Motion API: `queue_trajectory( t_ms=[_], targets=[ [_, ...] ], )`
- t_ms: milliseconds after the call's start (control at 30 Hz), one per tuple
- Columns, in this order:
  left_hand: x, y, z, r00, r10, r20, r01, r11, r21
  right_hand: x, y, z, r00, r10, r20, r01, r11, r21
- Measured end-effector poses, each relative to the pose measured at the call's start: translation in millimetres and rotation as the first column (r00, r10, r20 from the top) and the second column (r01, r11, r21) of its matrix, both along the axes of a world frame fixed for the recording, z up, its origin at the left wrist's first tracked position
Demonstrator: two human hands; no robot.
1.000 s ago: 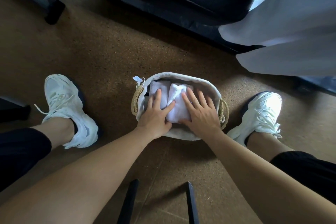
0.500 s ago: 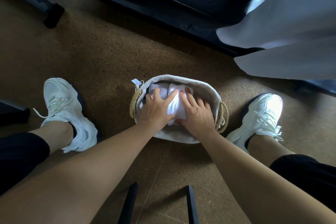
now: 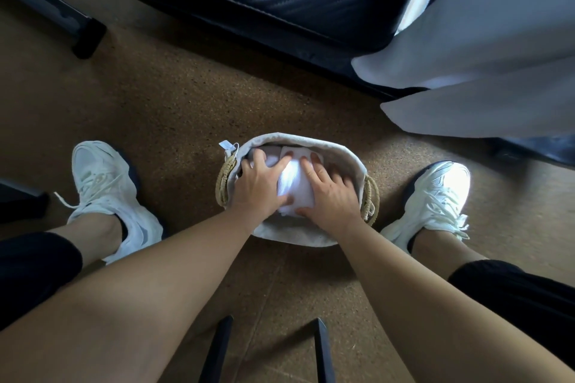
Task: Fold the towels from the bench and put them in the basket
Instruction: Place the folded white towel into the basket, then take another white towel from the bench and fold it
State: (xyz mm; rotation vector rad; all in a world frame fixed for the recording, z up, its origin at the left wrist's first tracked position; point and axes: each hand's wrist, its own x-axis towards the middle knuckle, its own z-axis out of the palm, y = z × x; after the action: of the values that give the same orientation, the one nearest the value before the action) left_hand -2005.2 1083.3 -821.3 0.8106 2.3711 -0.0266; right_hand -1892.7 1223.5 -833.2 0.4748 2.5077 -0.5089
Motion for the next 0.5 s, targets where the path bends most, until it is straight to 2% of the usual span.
queue_trajectory(
  t_ms=[100,200,367,433,500],
  targets=[
    [0.7,-1.3,13.6,0.998,0.01,0.057,-0.01,1.0,-0.002,-0.8,11.3,17.0,0.999,0.047,-0.013,-0.048,0.997,-0.063],
    [-1.0,-2.1,35.7,0.994,0.011,0.112,-0.011,1.0,-0.002,-2.2,20.0,43.0,0.998,-0.021,-0.059,0.017,0.998,-0.068],
    [-7.6,-7.5,90.8,0.99,0.079,0.116,-0.086,0.995,0.057,-5.9,31.4,119.4,0.989,-0.106,0.103,0.116,0.989,-0.097],
    [-9.3,-7.8,120.0,0.979,0.138,0.149,-0.152,0.985,0.081,-4.2,33.7,151.9,0.991,-0.091,0.1,0.099,0.992,-0.081],
    [-9.5,-6.3,149.7,0.965,0.199,0.171,-0.221,0.968,0.119,-1.7,34.8,183.7,0.985,-0.154,0.079,0.162,0.98,-0.116]
  ],
)
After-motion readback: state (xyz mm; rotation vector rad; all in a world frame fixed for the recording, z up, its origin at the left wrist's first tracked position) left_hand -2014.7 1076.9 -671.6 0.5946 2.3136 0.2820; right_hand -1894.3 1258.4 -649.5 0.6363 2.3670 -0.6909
